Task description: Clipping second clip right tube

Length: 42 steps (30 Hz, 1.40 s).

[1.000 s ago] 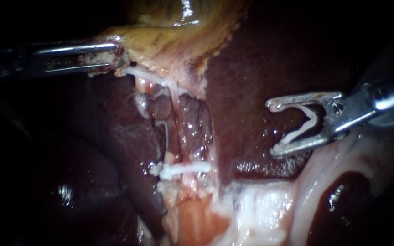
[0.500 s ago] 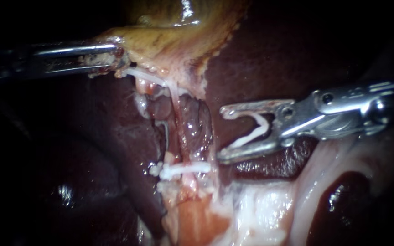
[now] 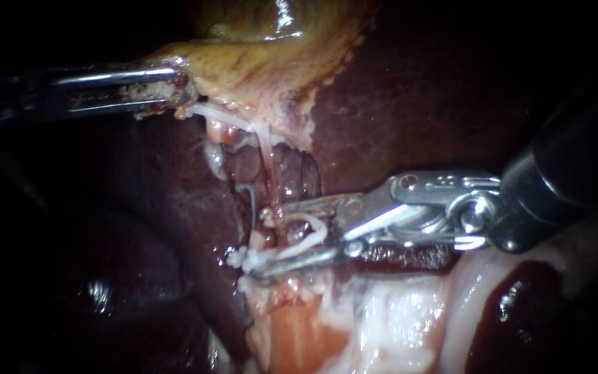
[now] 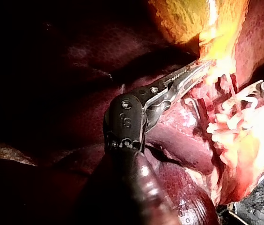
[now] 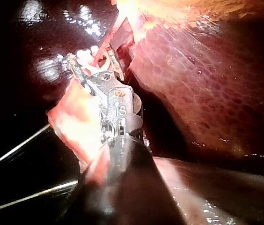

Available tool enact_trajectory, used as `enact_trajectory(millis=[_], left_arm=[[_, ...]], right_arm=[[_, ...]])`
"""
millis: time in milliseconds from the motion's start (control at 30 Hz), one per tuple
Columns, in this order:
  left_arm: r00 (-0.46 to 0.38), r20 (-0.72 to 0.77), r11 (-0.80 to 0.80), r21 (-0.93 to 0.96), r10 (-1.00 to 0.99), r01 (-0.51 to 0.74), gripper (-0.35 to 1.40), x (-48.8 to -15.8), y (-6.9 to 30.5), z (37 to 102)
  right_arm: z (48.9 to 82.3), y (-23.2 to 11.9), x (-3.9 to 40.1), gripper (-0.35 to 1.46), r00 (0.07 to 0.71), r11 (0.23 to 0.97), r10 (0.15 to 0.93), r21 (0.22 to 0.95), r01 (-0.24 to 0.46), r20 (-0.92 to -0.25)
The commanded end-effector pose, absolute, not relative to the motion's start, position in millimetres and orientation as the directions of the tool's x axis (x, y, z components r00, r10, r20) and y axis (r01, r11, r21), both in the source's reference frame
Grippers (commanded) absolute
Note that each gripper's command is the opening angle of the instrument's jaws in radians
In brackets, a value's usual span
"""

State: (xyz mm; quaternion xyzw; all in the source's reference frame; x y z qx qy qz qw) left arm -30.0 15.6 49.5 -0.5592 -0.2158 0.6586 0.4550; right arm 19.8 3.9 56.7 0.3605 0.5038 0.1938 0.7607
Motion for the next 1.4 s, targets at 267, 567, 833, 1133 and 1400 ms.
enact_trajectory(millis=[267,567,833,1133,1400], left_arm=[[0.04,-0.54,-0.493,-0.793,0.841,-0.359,-0.35,-30.0,15.6,49.5],[0.04,-0.54,-0.493,-0.793,0.841,-0.359,-0.35,-30.0,15.6,49.5],[0.04,-0.541,-0.493,-0.793,0.84,-0.359,-0.35,-30.1,15.6,49.5],[0.04,-0.541,-0.493,-0.792,0.84,-0.359,-0.35,-30.2,15.6,49.6],[0.04,-0.541,-0.493,-0.792,0.84,-0.36,-0.35,-30.2,15.6,49.7]], right_arm=[[54.9,3.2,20.0,0.49,0.351,0.613,0.716,0.784,0.097,-0.603],[52.6,2.7,20.5,0.45,0.343,0.574,0.721,0.796,0.191,-0.603],[52.9,3.7,19.1,0.02,0.337,0.574,0.727,0.799,0.18,-0.599],[53.1,3.7,18.8,-0.35,0.343,0.543,0.75,0.822,0.169,-0.566],[53.1,3.6,18.7,-0.35,0.386,0.553,0.731,0.82,0.147,-0.562]])
